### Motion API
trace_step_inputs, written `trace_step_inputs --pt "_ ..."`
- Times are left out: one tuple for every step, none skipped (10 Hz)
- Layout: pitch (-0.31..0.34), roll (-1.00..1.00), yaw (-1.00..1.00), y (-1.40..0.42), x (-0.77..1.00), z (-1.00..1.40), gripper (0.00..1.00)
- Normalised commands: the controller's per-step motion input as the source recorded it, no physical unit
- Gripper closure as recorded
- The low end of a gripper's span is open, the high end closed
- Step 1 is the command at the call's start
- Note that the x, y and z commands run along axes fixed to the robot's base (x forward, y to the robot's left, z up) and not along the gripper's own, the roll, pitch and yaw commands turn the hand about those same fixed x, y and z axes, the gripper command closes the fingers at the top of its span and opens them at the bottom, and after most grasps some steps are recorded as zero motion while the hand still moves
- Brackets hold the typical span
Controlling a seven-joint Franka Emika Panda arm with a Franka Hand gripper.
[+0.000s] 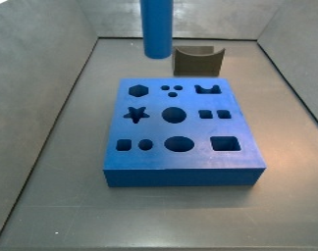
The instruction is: Insert the round object.
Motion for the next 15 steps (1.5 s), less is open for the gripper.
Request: trace_step_inputs --pt "0.0 -0.1 -0.12 0.0 0.18 -0.91 1.0" --pt "0.0 -0.11 -0.09 0.0 0.13 -0.91 1.0" --pt "0.0 -0.16 -0.15 -0.02 0.02 -0.8 1.0" --pt "0.0 -0.21 -0.16 -0.11 0.02 -0.67 1.0" --pt "0.0 -0.24 -0.15 -0.15 0.04 -0.61 1.0" --pt "0.007 -0.17 -0.13 0.0 0.05 -0.78 1.0" --pt "0.093 0.07 -0.12 0.0 0.21 -0.47 1.0" --pt "0.116 0.16 -0.08 -0.03 0.2 -0.31 1.0" --pt "0.083 0.07 -0.07 -0.02 0.24 -0.21 1.0" --pt "0.079 0.04 -0.11 0.0 0.33 -0.18 1.0" --pt "0.093 0.02 -0.14 0.0 0.46 -0.21 1.0" --pt "0.097 0.03 -0.11 0.0 0.44 -0.23 1.0" --pt "0.089 0.03 -0.08 0.0 0.27 -0.21 1.0" --pt "0.061 0.03 0.0 0.01 0.05 -0.27 1.0" --pt "0.049 0.02 0.0 0.0 0.09 -0.37 1.0"
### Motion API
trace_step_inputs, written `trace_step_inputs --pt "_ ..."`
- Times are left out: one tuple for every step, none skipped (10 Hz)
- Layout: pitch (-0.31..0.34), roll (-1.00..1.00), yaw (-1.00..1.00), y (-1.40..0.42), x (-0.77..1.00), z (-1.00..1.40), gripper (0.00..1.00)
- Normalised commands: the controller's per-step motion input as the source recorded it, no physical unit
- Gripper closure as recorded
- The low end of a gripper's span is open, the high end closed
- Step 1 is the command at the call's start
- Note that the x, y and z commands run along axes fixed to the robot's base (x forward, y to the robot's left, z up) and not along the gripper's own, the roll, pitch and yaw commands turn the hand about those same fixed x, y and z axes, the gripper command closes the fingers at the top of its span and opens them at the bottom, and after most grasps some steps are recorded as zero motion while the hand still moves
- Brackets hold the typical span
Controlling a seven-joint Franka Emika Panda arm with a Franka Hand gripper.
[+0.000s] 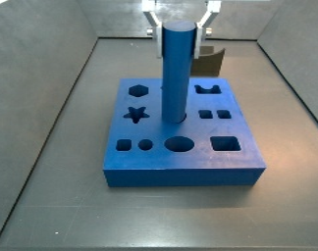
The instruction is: Insert the round object.
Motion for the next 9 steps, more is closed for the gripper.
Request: trace_step_inputs --pt "0.064 0.04 -0.03 0.03 0.19 -0.39 1.0" --pt "0.067 0.07 -0.04 0.05 0.04 -0.34 1.0" --pt "0.033 0.04 -0.04 0.01 0.0 -0.33 1.0" --pt "0.004 0.03 -0.05 0.0 0.0 -0.38 1.0" --pt "0.017 0.04 -0.05 0.0 0.0 -0.42 1.0" --pt "0.004 0.08 -0.03 0.0 0.0 -0.45 1.0" --pt "0.011 0.04 -0.03 0.0 0.01 -0.53 1.0" --pt "-0.019 -0.11 0.0 0.0 0.0 -0.24 1.0" --pt "0.0 0.0 0.0 0.0 0.0 0.0 1.0"
